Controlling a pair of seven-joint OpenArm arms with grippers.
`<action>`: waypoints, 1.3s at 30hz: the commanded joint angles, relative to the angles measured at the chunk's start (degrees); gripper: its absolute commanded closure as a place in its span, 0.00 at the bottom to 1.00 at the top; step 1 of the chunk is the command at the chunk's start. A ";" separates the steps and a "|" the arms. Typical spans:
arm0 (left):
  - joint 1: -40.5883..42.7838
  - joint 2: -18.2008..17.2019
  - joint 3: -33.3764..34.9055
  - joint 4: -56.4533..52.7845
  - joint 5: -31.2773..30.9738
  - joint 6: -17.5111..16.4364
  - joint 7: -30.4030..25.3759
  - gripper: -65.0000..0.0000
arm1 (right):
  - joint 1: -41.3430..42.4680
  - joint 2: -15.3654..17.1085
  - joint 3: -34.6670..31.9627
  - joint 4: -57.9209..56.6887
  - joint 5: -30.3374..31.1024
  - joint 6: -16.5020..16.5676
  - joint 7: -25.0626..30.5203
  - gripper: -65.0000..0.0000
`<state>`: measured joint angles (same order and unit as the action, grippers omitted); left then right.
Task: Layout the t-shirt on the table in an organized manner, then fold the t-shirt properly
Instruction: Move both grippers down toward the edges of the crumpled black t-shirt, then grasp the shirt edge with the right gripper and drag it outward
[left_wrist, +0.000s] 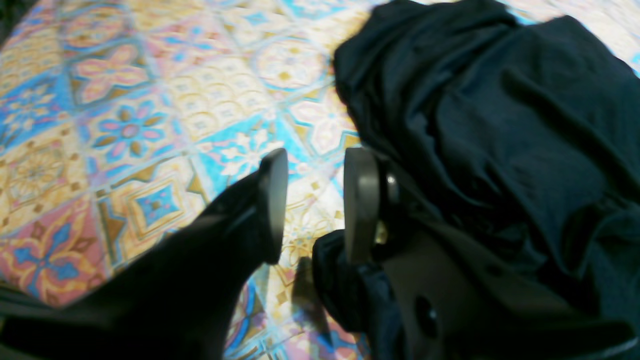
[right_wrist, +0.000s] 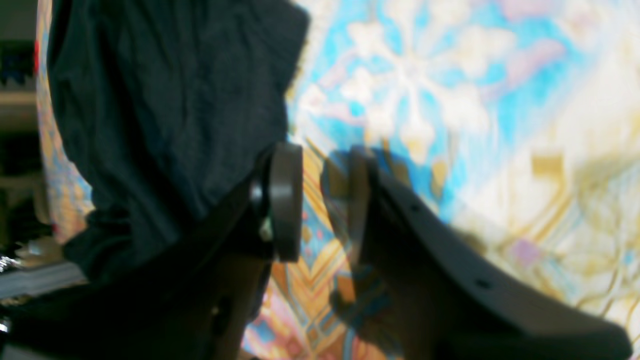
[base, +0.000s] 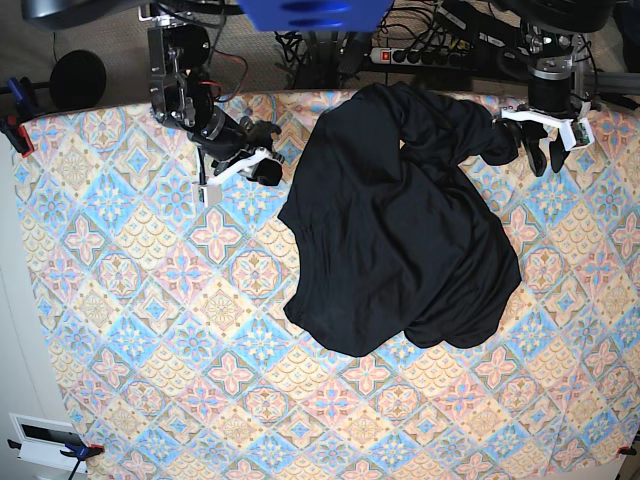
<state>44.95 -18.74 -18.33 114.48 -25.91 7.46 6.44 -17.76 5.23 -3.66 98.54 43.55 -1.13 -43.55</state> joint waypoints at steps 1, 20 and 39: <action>0.37 -0.47 -0.35 0.91 0.29 -0.21 -1.47 0.71 | 0.04 0.88 -1.04 0.84 0.63 0.73 0.34 0.76; 0.72 -0.55 -0.35 0.29 0.29 -0.21 -1.47 0.71 | 0.22 2.28 -13.88 -12.43 0.71 0.99 0.43 0.76; 0.63 -0.55 -0.35 0.03 0.37 -0.21 -1.47 0.71 | 7.17 3.60 -5.35 -16.56 0.63 0.91 0.60 1.00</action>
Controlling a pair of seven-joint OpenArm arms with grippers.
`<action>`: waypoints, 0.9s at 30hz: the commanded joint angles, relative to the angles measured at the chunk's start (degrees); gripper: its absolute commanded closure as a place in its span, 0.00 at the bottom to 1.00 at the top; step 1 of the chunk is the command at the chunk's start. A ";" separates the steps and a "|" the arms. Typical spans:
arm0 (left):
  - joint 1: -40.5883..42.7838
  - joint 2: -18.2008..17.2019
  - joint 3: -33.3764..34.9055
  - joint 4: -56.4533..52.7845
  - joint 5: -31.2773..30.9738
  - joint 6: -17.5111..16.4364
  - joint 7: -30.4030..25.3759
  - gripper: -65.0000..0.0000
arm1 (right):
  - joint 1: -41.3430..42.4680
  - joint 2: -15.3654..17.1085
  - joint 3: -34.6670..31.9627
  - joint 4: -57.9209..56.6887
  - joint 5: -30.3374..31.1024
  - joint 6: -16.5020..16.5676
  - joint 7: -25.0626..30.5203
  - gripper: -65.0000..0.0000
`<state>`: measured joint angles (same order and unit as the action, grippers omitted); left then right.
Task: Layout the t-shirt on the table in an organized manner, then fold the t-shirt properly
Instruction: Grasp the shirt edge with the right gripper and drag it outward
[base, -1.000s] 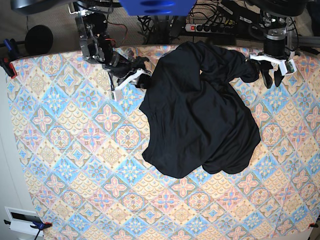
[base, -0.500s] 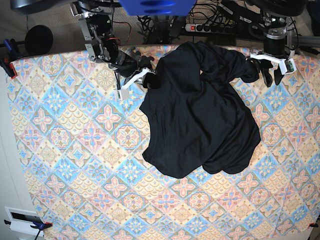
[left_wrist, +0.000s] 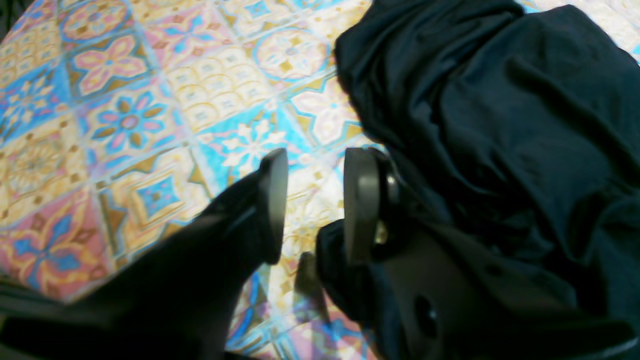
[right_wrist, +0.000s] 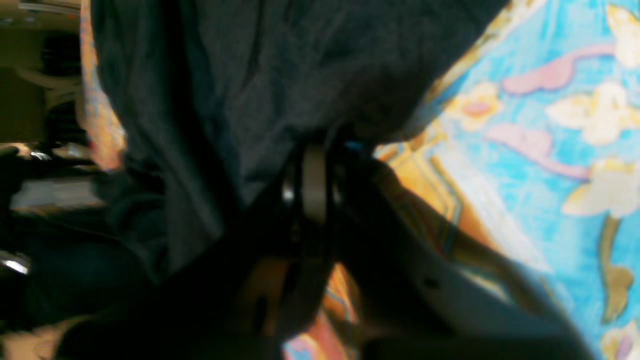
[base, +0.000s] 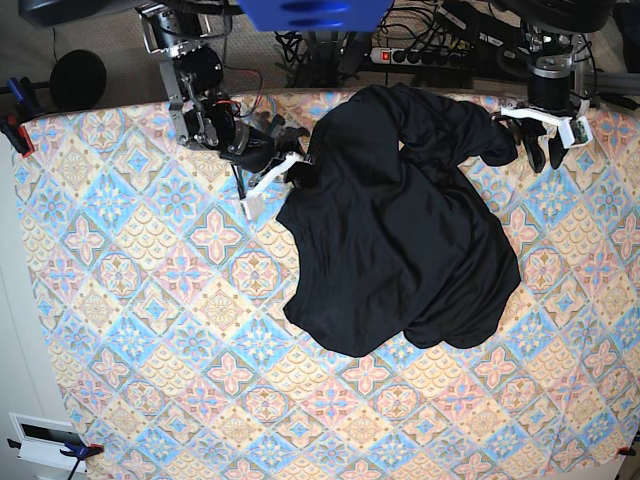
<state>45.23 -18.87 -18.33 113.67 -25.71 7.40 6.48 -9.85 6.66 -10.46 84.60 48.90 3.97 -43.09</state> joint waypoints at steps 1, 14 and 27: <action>0.35 -0.42 -0.35 0.84 0.18 -0.15 -1.51 0.71 | -0.75 2.27 3.29 -2.62 -4.73 -4.19 0.06 1.00; 0.09 -0.42 -0.35 0.75 0.18 -0.15 -1.43 0.71 | -0.57 7.28 19.73 -2.44 -4.73 -4.19 -0.03 1.00; 0.00 -0.42 -0.35 0.75 0.18 -0.15 -1.43 0.71 | -0.66 10.36 19.73 -1.92 -4.73 -4.27 -0.12 1.00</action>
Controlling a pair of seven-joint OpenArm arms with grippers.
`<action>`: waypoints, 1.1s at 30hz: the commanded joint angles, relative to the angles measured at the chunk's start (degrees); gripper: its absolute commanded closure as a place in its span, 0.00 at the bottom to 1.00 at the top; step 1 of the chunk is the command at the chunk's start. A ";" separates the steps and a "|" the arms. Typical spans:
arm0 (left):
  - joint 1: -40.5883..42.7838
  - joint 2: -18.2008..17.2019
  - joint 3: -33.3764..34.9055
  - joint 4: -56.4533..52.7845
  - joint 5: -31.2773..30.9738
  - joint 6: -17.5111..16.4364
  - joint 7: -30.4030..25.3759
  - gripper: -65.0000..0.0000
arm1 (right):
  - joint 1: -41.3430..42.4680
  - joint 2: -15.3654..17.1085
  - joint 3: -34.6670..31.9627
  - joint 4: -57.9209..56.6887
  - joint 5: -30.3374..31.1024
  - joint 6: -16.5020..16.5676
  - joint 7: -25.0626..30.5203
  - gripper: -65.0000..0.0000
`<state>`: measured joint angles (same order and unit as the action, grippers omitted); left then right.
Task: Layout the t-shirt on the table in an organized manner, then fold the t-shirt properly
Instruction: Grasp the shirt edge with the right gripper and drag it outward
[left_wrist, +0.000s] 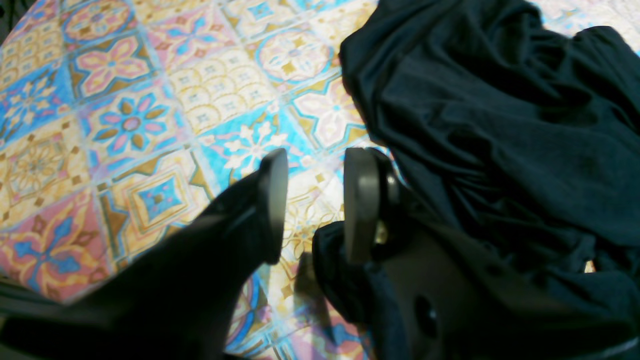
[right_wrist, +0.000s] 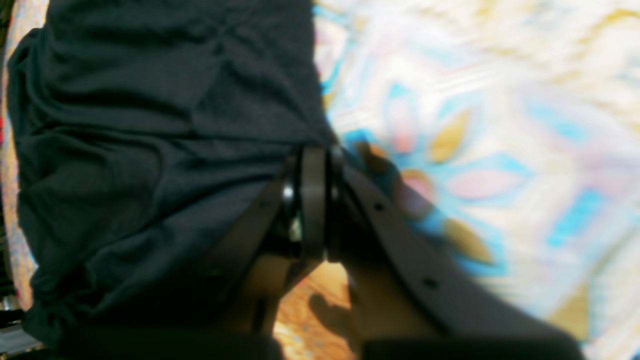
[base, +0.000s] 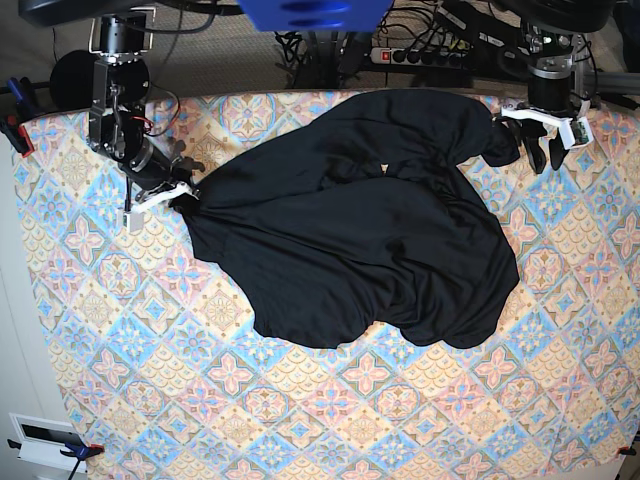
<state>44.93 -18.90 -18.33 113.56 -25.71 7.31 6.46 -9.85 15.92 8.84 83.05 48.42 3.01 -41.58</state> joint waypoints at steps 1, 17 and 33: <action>0.30 -0.40 -0.35 0.86 0.18 -0.06 -1.40 0.71 | -0.57 2.14 0.43 -0.19 -4.25 -3.31 -1.63 1.00; 0.30 -0.40 -0.35 0.86 0.18 -0.06 -1.40 0.71 | 0.57 6.54 5.44 1.13 -4.34 -3.40 -1.63 1.00; 0.30 -0.31 -0.35 0.86 0.18 -0.06 -1.40 0.71 | -0.75 6.54 8.08 6.76 -4.34 -3.40 -1.63 0.73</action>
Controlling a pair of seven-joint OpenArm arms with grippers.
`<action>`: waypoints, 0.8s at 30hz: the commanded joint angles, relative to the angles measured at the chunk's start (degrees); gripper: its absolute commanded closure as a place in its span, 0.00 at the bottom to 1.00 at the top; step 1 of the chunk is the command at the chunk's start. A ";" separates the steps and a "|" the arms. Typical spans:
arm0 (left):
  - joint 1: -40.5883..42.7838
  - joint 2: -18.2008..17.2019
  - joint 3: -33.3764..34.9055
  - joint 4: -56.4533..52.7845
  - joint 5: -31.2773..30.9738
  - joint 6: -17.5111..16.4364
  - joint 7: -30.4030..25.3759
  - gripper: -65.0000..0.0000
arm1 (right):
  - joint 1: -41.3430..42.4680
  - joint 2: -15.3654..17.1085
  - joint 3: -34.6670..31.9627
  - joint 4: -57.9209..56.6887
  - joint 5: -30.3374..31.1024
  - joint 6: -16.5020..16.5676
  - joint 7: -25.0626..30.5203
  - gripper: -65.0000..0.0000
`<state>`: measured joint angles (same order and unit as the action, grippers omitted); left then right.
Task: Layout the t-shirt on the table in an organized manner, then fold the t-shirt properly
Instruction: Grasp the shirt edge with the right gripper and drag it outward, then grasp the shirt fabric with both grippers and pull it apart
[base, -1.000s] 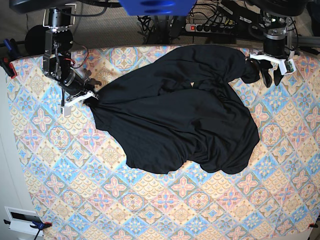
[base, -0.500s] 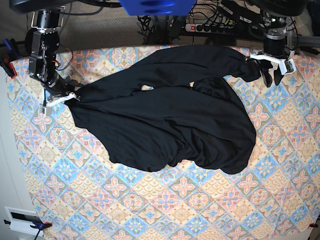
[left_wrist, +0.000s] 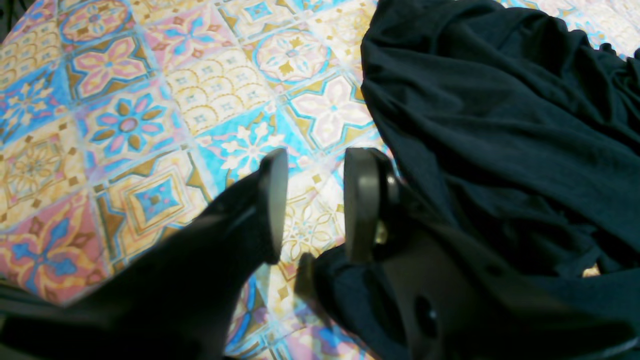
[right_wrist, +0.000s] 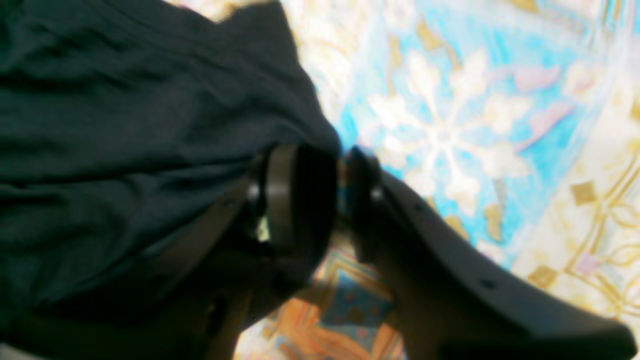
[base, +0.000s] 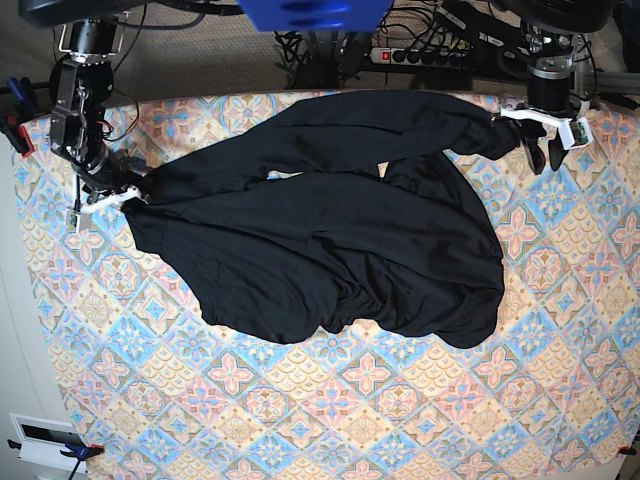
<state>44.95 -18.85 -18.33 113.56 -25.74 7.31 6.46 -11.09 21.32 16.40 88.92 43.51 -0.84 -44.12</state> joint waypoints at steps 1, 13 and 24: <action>0.28 -0.36 -0.35 0.86 0.11 -0.06 -1.40 0.71 | -0.03 1.14 0.52 2.37 0.67 0.45 0.91 0.73; -4.03 -0.18 -1.59 0.86 -6.04 0.03 5.28 0.70 | -1.44 1.14 0.52 15.38 0.67 0.53 1.09 0.72; -26.27 -0.09 -16.44 -12.24 -30.22 -0.06 42.82 0.70 | -1.08 0.88 -4.40 16.88 -2.93 0.53 1.00 0.72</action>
<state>18.63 -17.93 -34.22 100.60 -55.40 7.49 50.24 -12.69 21.19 11.53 105.03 39.99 -0.25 -44.42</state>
